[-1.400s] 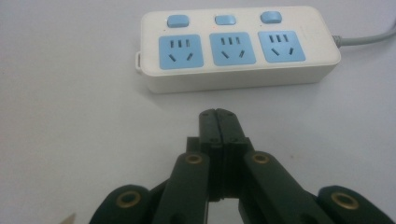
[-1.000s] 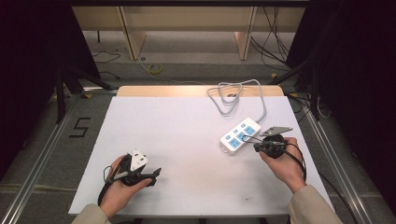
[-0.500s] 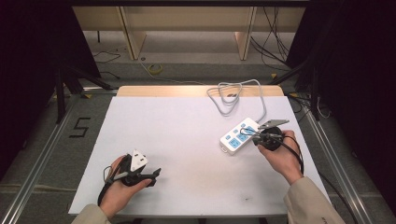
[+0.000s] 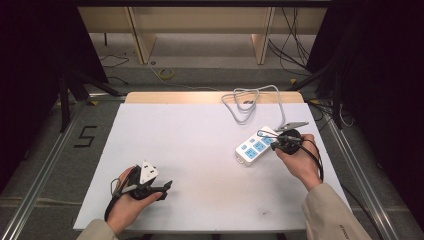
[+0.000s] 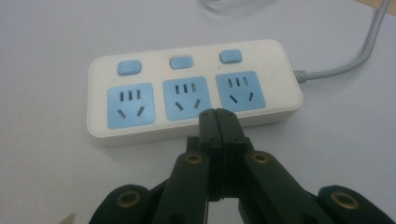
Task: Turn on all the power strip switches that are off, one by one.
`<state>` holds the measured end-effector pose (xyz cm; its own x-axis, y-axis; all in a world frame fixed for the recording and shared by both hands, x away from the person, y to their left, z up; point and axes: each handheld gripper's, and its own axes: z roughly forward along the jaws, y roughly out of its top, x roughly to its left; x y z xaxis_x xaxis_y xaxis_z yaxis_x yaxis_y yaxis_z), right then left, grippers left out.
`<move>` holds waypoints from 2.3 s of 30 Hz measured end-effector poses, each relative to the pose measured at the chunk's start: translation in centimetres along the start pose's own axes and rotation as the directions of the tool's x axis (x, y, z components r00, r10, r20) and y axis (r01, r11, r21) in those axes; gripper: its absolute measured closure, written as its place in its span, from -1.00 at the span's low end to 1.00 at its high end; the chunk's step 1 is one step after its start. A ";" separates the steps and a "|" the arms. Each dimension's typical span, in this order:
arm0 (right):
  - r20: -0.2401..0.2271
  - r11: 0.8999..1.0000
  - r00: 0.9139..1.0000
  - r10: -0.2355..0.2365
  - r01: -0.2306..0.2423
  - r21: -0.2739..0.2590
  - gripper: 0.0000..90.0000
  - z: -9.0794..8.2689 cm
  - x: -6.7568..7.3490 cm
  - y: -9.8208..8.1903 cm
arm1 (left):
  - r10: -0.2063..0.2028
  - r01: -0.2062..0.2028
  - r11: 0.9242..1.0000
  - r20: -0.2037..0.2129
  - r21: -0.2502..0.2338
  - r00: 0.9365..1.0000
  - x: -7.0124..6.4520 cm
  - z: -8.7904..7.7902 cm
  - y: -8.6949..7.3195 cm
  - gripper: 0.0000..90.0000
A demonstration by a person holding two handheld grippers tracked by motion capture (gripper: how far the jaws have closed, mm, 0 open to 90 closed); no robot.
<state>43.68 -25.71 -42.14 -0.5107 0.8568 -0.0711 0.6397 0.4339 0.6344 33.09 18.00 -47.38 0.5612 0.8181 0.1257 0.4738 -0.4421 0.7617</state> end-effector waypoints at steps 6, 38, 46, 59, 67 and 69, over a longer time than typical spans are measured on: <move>0.002 1.000 1.000 0.020 -0.020 0.006 1.00 0.7 -0.5 0.3 | -0.006 0.006 1.000 -0.007 -0.001 1.000 0.1 -0.1 -0.1 -0.44; 0.029 0.999 0.999 0.014 -0.015 0.042 1.00 3.1 -1.3 3.1 | -0.012 0.012 1.000 -0.002 -0.002 1.000 0.2 -0.1 -0.2 -0.46; 0.030 0.999 0.999 0.013 -0.015 0.048 1.00 3.8 -1.3 3.8 | -0.013 0.013 1.000 -0.007 -0.005 1.000 0.3 -0.1 -0.2 -0.46; 0.038 0.999 0.999 0.001 -0.003 0.049 1.00 5.0 -1.3 4.9 | -0.013 0.013 1.000 -0.007 -0.006 1.000 0.2 -0.1 -0.1 -0.46; 0.041 0.998 0.999 0.003 -0.005 0.055 1.00 5.4 -1.5 5.6 | -0.013 0.013 1.000 -0.007 -0.008 1.000 0.2 -0.1 -0.1 -0.46; 0.039 0.999 0.999 0.007 -0.009 0.052 1.00 5.5 -1.4 5.8 | -0.012 0.012 1.000 -0.007 -0.007 1.000 0.2 -0.1 -0.1 -0.46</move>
<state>51.23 -22.91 -42.59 -0.4834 0.8700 -0.0972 0.6733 0.4405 0.5937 33.06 18.24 -47.37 0.5506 0.8259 0.1212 0.4753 -0.4296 0.7678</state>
